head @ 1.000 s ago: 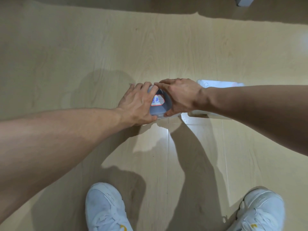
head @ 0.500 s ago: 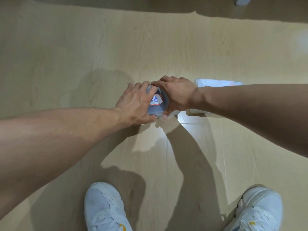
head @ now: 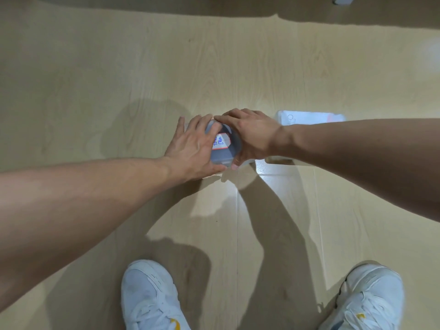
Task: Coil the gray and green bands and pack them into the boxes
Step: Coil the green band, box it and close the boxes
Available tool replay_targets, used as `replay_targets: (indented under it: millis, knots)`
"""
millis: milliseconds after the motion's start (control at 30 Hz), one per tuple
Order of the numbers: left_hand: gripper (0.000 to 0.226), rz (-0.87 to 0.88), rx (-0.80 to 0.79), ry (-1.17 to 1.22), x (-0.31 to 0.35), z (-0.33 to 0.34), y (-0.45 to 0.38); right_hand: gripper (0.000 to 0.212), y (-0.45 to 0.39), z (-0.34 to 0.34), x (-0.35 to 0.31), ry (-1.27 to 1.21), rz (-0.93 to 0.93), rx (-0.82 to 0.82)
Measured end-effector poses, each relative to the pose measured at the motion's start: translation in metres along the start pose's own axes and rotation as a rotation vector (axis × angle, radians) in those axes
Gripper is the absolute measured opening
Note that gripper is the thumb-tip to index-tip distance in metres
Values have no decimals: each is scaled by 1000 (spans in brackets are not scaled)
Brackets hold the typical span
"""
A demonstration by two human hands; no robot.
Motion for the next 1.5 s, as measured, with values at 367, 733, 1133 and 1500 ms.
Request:
replay_targets:
  millis: [367, 733, 1133, 1500]
  knots:
    - [115, -43, -145, 36, 22, -2, -20, 132, 59, -35, 92, 18, 143, 33]
    - [114, 16, -196, 25, 24, -15, -57, 127, 92, -14, 157, 140, 260, -75]
    - [113, 5, -203, 24, 26, -19, -71, 128, 65, -16, 155, 89, 262, -40]
    - [127, 16, -241, 81, 26, -24, -66, 120, 67, -28, 143, 39, 258, -11]
Point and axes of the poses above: each hand's wrist, its own y-axis away from the middle knuckle, its own z-axis out of the palm, x = y × z, the point moved 8 cm from there along -y, towards the middle knuckle, and after that the axes turned 7 degrees about -y, right-handed, at the moved point
